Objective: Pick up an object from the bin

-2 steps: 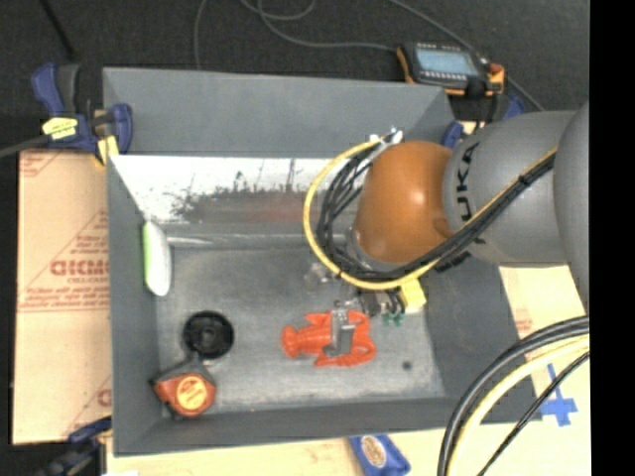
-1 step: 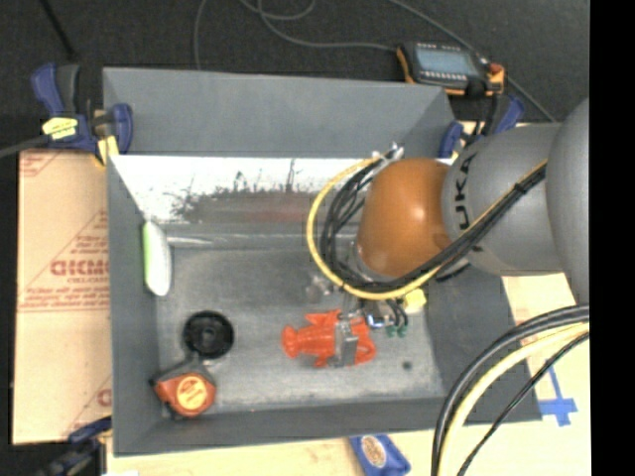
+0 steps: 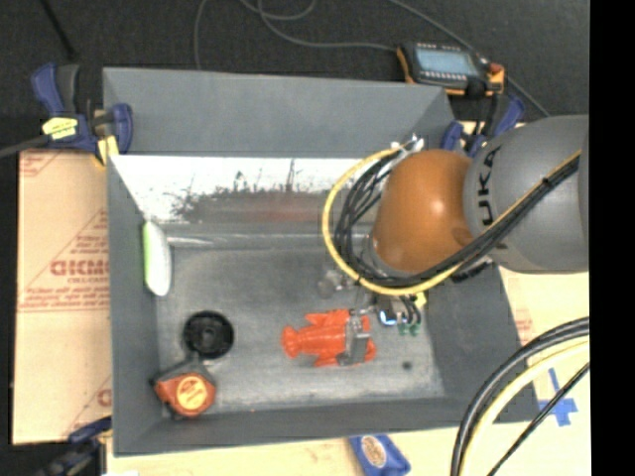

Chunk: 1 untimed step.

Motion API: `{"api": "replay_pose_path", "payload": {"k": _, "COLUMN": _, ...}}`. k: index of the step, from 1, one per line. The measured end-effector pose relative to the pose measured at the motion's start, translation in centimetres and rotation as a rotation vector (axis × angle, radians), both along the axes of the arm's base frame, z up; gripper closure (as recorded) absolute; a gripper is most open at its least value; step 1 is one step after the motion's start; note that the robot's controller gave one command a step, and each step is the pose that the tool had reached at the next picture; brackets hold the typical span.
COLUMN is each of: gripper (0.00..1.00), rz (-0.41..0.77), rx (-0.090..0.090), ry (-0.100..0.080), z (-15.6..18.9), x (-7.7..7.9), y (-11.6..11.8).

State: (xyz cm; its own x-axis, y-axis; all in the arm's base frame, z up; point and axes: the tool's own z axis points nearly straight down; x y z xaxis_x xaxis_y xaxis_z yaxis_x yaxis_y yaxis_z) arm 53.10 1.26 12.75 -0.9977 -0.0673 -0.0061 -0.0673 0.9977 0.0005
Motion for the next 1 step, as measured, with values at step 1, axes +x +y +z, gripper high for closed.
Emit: {"api": "replay_pose_path", "payload": {"k": 1, "gripper": 0.00, "rz": 0.022, "rx": -0.001, "ry": 0.006, "z": -5.99, "x": 0.51, "y": -1.00}}
